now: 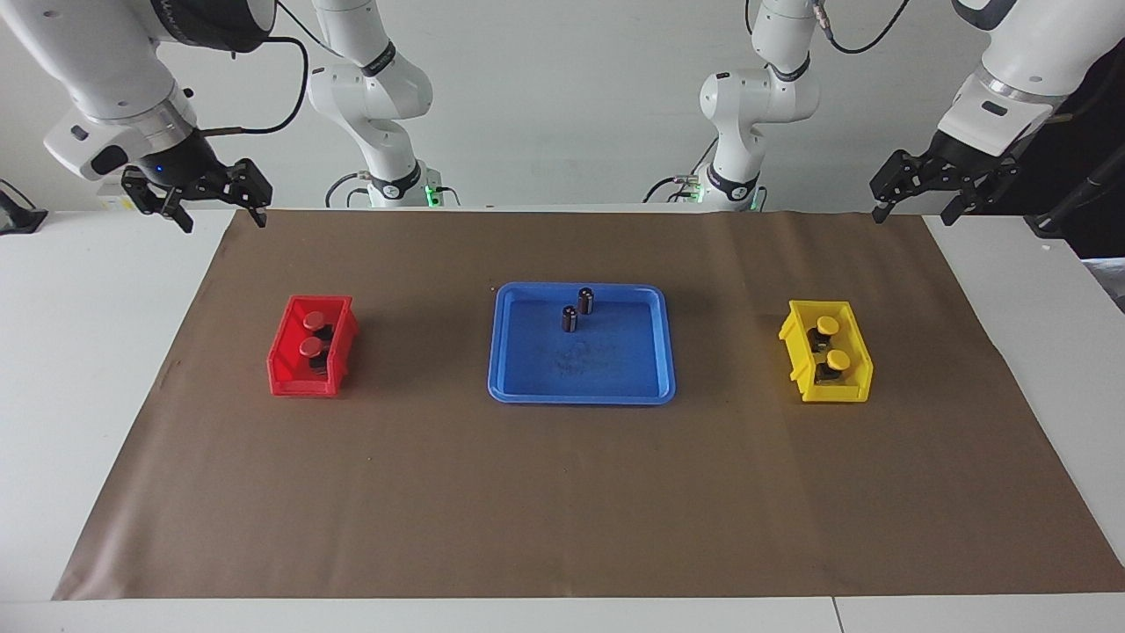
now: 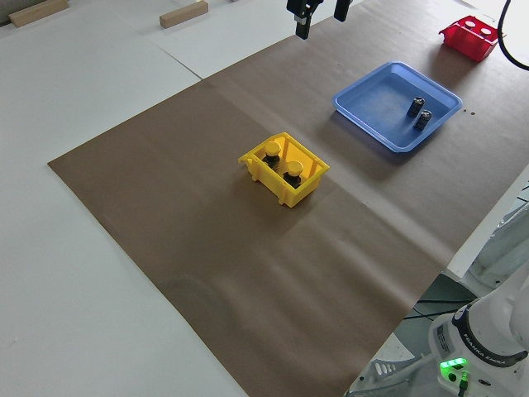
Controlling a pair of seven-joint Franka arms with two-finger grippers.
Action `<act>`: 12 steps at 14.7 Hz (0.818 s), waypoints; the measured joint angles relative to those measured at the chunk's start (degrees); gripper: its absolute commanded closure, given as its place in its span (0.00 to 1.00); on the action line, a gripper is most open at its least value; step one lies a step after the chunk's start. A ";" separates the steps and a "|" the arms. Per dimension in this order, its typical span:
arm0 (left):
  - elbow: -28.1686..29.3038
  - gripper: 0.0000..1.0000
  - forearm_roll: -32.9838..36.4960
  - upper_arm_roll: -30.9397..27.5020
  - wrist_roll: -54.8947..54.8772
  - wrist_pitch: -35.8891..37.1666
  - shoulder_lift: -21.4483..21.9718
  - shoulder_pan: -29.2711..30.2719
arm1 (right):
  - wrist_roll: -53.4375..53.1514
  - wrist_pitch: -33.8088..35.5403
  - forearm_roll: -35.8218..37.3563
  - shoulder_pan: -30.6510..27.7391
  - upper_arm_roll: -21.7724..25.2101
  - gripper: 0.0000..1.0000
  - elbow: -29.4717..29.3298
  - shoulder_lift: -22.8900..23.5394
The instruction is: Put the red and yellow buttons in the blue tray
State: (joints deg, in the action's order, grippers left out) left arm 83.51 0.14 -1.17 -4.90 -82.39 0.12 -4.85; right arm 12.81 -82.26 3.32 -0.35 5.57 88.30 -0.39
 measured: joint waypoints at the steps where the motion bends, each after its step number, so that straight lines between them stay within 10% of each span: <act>1: 0.00 0.00 0.00 0.00 0.00 0.00 0.00 0.00 | 0.00 0.00 0.00 0.00 0.00 0.00 0.00 0.00; 12: 0.01 0.00 0.00 0.00 0.00 0.02 0.00 0.00 | 0.00 -2.60 -0.02 0.05 -0.19 0.11 0.89 0.12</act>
State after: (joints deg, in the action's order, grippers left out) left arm 83.52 0.14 -1.17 -4.90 -82.36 0.12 -4.85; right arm 12.81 -84.86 3.30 -0.30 5.37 89.20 -0.27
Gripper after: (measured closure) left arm 0.000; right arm 0.031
